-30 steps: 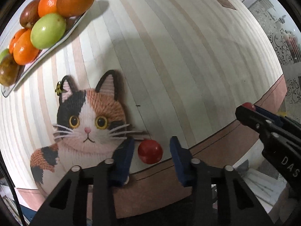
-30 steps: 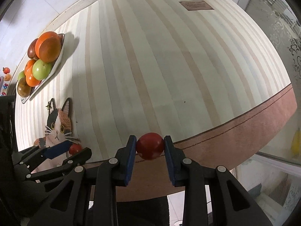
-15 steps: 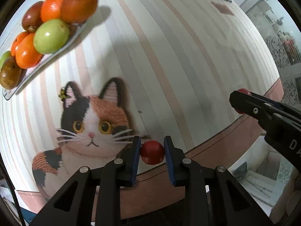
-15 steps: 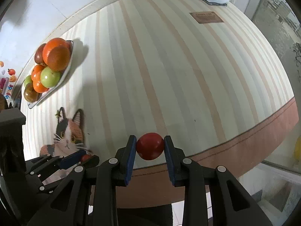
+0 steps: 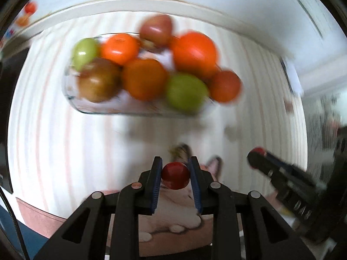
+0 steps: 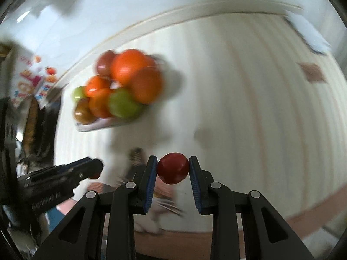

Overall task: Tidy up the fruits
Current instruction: 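Lower both cherry tomatoes onto the plate and open both tools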

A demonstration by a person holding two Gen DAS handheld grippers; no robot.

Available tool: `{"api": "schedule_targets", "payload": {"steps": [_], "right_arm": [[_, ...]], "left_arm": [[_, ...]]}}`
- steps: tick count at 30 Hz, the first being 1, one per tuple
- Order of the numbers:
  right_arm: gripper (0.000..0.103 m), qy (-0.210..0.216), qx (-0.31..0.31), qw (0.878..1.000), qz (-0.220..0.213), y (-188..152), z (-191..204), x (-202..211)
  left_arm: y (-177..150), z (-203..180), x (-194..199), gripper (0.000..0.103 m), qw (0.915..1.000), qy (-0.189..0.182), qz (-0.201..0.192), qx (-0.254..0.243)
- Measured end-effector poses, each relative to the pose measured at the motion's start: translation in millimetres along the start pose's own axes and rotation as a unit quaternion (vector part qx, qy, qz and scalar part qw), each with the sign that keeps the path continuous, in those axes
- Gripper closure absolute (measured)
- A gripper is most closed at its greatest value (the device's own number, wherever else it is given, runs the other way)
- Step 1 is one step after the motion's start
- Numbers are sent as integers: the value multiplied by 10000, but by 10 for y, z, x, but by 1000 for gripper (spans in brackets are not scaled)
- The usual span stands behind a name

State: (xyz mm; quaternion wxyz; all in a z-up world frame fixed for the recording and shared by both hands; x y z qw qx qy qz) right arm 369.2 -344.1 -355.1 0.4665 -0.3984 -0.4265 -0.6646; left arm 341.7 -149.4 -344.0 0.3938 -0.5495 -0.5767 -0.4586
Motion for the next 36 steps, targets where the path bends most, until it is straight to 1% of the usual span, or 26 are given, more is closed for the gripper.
{"api": "schedule_targets", "payload": {"steps": [3, 6, 10, 14, 19, 21, 26, 33, 35, 36], "right_arm": [[71, 272, 316, 9991, -26, 179, 390, -144], [71, 490, 578, 9971, 8, 332, 757, -334], [71, 533, 788, 9955, 21, 475, 1088, -536], [71, 549, 803, 9951, 198, 539, 1297, -794], [71, 624, 594, 9949, 516, 483, 1385, -1070], [71, 665, 503, 9948, 580, 454, 1406, -1153], [71, 782, 343, 9947, 580, 431, 1471, -1246], [70, 819, 111, 9953, 503, 462, 1511, -1330], [69, 816, 85, 9953, 508, 464, 1521, -1336], [67, 838, 56, 9951, 525, 468, 1523, -1336]], "left_arm": [[163, 227, 96, 80, 9987, -151, -82, 479], [372, 510, 219, 80, 9945, -366, -225, 952], [603, 822, 338, 80, 9888, -393, -439, 1368], [832, 1050, 272, 80, 9842, -362, -502, 1657], [988, 1313, 134, 80, 9812, -424, -320, 1858], [1014, 1398, 96, 80, 9806, -369, -283, 1904], [1043, 1482, -8, 79, 9790, -354, -200, 1998], [1058, 1532, -182, 79, 9786, -326, -53, 2033], [1026, 1526, -217, 76, 9784, -286, 29, 2048], [1014, 1524, -226, 75, 9781, -251, 40, 2064]]}}
Point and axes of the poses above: each gripper's, at about its wrist camera, not at the fingertips, and x roughly against the way its jaws point, z to its left, y to its top, the point moved 9 cm from there along -x, roughly the way its jaws point, and after that the axes turned 1 degree about x, right-handed, at the moved point
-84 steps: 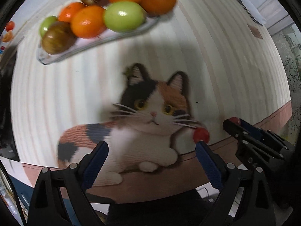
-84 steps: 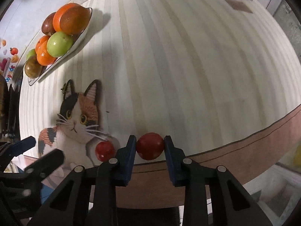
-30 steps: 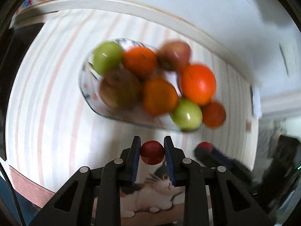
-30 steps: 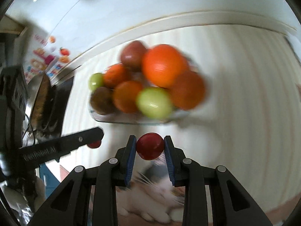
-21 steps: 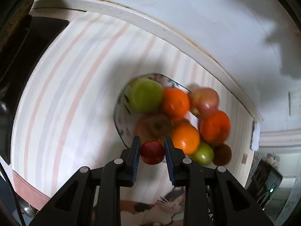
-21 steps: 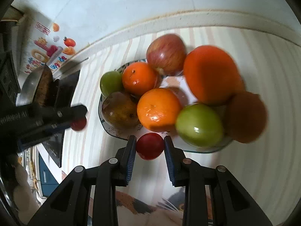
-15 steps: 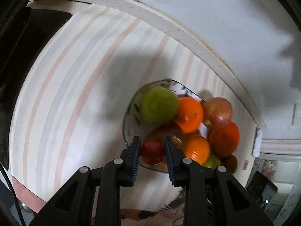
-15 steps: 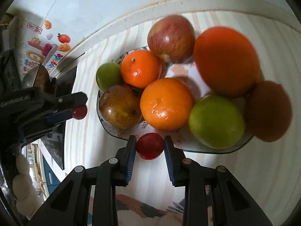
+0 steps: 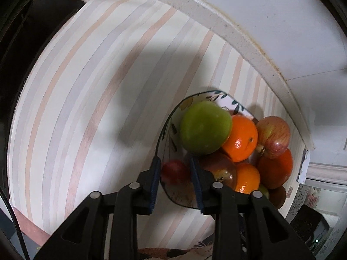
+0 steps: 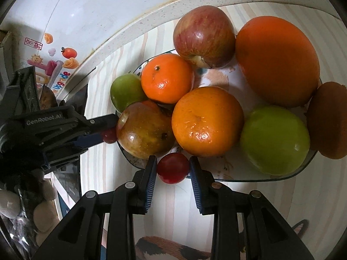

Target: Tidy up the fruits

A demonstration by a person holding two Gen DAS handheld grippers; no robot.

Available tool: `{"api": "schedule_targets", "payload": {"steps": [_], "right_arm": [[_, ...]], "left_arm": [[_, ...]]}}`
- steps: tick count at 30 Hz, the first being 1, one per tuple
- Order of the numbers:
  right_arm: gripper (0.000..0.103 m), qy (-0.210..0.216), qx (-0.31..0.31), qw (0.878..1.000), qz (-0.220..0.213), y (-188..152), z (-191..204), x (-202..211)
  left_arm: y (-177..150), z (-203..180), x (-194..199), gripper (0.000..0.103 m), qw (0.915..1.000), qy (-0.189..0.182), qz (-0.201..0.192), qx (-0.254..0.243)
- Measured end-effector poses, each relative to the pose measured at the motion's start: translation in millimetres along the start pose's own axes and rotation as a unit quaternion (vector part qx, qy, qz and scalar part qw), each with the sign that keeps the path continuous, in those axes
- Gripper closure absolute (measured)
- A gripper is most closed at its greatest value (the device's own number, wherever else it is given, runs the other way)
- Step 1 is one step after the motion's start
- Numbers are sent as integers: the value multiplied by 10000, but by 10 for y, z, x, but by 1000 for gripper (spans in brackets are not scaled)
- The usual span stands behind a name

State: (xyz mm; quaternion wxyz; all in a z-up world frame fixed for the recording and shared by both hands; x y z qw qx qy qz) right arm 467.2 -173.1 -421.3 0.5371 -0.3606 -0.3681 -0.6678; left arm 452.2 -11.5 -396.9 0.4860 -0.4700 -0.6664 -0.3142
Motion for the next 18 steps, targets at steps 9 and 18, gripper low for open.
{"api": "schedule_targets", "payload": {"steps": [9, 18], "right_arm": [[29, -158, -26, 9999, -39, 5, -5, 186], [6, -1487, 496, 9866, -450, -43, -198, 761]], "left_arm": [[-107, 55, 172, 21, 9991, 306, -222, -207], [-472, 51, 590, 9, 9844, 1115, -856, -1062]]}}
Point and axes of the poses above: each gripper's, at about its wrist camera, not at the fingertips, and x roughly against the way its jaws point, z to its left, y to its top, the point moved 9 cm from there along -x, roughly the way its jaws point, and after that the axes turned 1 degree about x, right-handed, at the moved point
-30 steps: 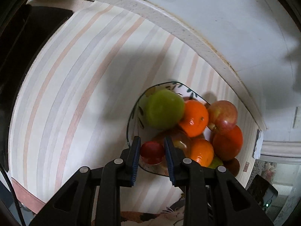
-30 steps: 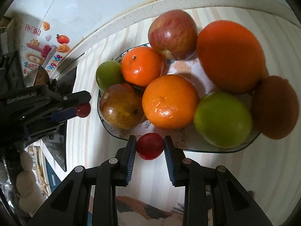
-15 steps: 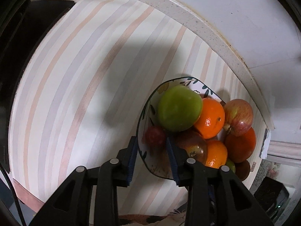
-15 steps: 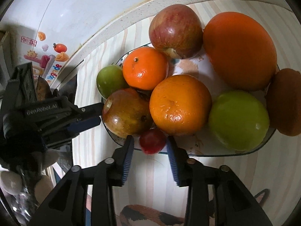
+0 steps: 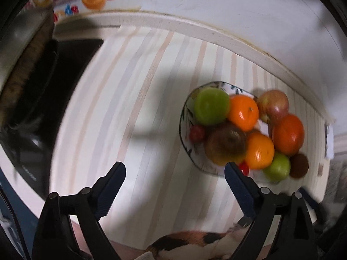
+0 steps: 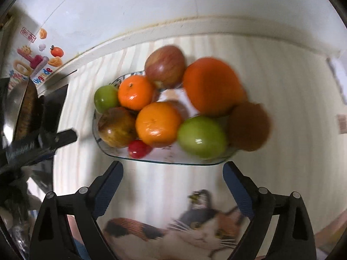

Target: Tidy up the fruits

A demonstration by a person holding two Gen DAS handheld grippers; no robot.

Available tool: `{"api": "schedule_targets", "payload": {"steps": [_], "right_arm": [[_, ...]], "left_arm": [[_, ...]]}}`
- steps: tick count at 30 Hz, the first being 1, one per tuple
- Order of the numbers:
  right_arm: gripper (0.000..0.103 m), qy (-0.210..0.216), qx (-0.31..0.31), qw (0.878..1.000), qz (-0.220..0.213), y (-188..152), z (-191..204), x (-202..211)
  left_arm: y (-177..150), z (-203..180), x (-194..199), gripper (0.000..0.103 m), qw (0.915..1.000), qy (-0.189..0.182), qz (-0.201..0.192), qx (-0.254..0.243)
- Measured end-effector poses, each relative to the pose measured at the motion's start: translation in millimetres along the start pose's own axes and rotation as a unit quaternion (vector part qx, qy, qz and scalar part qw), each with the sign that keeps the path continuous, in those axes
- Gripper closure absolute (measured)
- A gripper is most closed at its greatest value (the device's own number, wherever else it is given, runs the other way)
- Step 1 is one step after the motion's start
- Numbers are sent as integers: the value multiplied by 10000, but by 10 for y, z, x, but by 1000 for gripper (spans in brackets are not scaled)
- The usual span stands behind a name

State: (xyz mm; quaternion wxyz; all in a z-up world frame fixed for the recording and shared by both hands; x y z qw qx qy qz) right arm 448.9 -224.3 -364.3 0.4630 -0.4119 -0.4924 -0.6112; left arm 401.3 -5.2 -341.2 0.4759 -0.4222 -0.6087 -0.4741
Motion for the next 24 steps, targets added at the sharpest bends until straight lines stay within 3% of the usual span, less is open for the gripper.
{"api": "schedule_targets", "payload": {"steps": [4, 11, 16, 24], "right_arm": [[5, -356, 176, 9989, -235, 11, -154, 230], [5, -480, 257, 9974, -465, -32, -328, 561], [5, -505, 310, 9963, -615, -70, -384, 770], [5, -522, 292, 9920, -1113, -282, -350, 1426]], "left_arm": [[-174, -78, 198, 9, 9988, 263, -268, -300], [-344, -245, 462, 8, 9968, 375, -599, -383], [-400, -338, 681, 8, 9948, 374, -859, -399], [-666, -367, 1354, 8, 9881, 264, -1411, -549]]}}
Point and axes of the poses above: each gripper's, at about its wrist camera, not at the fingertips, and x roughly against the way its jaws point, z to its left, y to its top, the point moved 9 cm from there along -x, roughly the way its jaws point, and after that the axes turned 1 degree about x, right-handed, at the moved point
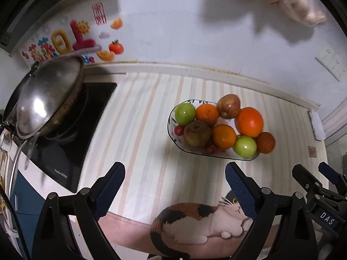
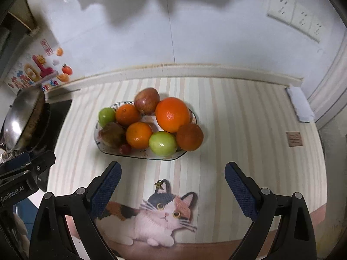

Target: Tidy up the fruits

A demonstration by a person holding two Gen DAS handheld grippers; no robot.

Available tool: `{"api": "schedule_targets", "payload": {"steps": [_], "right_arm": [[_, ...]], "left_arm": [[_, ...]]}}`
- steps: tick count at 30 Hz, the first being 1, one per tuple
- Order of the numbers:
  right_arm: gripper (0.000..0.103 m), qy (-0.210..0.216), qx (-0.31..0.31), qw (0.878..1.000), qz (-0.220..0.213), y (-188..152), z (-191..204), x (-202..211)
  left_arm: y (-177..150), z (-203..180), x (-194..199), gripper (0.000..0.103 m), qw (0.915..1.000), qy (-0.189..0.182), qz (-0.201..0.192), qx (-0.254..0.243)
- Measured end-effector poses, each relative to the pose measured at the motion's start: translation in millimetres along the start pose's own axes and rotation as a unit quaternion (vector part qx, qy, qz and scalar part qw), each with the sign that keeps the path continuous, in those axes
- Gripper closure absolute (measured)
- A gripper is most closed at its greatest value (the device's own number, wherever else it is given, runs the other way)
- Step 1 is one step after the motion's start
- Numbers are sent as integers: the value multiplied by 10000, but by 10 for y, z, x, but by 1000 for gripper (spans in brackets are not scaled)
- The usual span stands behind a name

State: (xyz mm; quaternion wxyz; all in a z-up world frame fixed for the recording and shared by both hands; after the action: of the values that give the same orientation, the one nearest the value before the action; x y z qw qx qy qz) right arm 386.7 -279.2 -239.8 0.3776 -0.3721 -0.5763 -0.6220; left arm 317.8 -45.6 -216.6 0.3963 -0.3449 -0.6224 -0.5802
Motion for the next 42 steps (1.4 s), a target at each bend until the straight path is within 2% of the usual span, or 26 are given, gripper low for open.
{"api": "schedule_targets", "payload": {"steps": [10, 17, 24, 34, 42], "right_arm": [[5, -148, -136, 9970, -746, -486, 240, 1175], [3, -282, -245, 9934, -1082, -940, 387, 1938], [3, -295, -184, 9909, -1304, -1220, 466, 2499], [3, -73, 12, 9887, -1498, -1292, 560, 2876], [3, 88, -4, 9890, -1475, -1258, 485, 2853]], "left_arm": [[-403, 143, 986, 8, 9972, -145, -636, -370], [-718, 243, 1473, 8, 9955, -379, -766, -417], [-855, 261, 1866, 8, 9923, -403, -1098, -411], [-953, 290, 2223, 8, 9894, -275, -1399, -279], [-937, 224, 2159, 8, 9894, -146, -1429, -224]]}}
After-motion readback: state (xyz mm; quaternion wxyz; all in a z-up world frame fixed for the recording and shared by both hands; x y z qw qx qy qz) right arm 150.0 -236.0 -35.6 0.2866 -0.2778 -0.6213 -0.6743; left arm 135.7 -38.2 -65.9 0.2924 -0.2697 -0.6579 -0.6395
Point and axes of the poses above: each gripper's, at about its wrist camera, not at the fingertips, and x roughly against the way its jaws point, z to its left, y to its top, the point moved 9 cm from there along -x, roughly the way its jaws point, and after that the axes turned 1 degree about x, right-handed, at the moved point
